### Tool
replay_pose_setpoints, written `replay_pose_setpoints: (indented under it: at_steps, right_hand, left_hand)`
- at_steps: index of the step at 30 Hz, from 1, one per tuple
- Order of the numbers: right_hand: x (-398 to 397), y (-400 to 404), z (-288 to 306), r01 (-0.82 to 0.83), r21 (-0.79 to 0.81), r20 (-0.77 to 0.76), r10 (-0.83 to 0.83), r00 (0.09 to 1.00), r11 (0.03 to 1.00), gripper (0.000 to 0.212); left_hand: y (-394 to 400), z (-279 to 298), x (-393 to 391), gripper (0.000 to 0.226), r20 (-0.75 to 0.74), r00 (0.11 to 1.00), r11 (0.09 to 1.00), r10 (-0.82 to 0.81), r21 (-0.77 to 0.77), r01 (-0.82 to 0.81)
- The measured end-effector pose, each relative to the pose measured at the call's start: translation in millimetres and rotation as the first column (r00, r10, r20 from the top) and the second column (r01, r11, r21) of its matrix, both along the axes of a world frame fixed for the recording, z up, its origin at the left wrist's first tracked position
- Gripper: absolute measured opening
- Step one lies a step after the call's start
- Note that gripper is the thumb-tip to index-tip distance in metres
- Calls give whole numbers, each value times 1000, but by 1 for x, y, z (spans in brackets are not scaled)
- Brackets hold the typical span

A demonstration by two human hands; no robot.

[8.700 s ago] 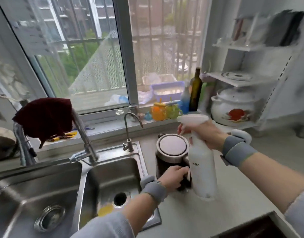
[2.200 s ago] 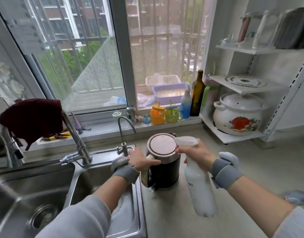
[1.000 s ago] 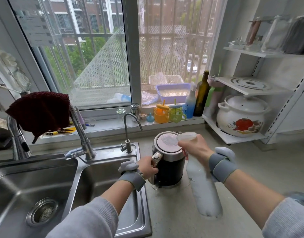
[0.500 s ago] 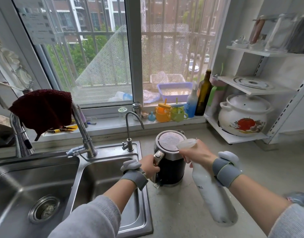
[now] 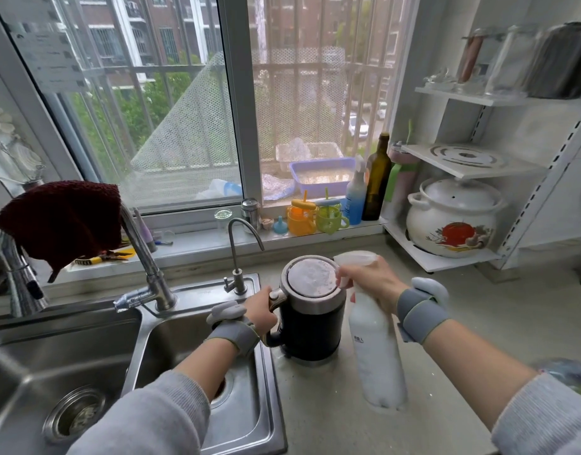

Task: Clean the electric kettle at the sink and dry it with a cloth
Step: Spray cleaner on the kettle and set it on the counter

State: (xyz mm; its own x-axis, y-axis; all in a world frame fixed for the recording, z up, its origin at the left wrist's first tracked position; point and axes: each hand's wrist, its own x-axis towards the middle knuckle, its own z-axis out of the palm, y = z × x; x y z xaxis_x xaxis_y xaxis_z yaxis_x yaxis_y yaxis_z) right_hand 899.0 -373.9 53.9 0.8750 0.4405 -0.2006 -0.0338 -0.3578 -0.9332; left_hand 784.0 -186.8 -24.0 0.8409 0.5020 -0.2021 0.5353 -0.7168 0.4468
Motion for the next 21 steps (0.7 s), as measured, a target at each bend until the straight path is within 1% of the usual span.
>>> replay_pose_setpoints:
  at_steps: [2,4,5,8,11,13,15,18,21]
  right_hand:
    - [-1,7,1,-8,-32,26,8,1000,999,11]
    - [2,10,-1,42,-65,51,-39,998,997,14]
    - [3,8,-3,63,-61,37,-61,997,996,15]
    - [2,-4,-7,57,-28,-6,-57,998,998,13]
    - [-12,-16,-14,-42,-19,-2,42,999,999,9]
    - [-21,-23,-19,-85,-19,9,85,996,996,11]
    - [-25,-31,-24,-72,8,-3,72,997,997,13]
    - [-31,-42,-34,-50,105,-20,53,998,993,10]
    - [-44,-52,-53,-20,100,-10,21,1000,995,9]
  left_hand:
    - [3,-2,0,24,-1,1000,1000,3,6,-3]
    - [4,-2,1,23,-7,1000,1000,-4,15,4]
    - [3,-2,1,23,-15,1000,1000,-5,20,6]
    - [6,-5,1,23,-25,1000,1000,4,21,-3]
    - [7,-6,1,23,-52,999,1000,2,22,-1]
    - [6,-6,3,22,-64,998,1000,8,27,-6]
    - [5,-6,4,21,-65,998,1000,8,26,-6]
    - [6,-8,3,20,-59,998,999,22,36,-20]
    - [2,-10,0,23,-56,998,998,36,60,-33]
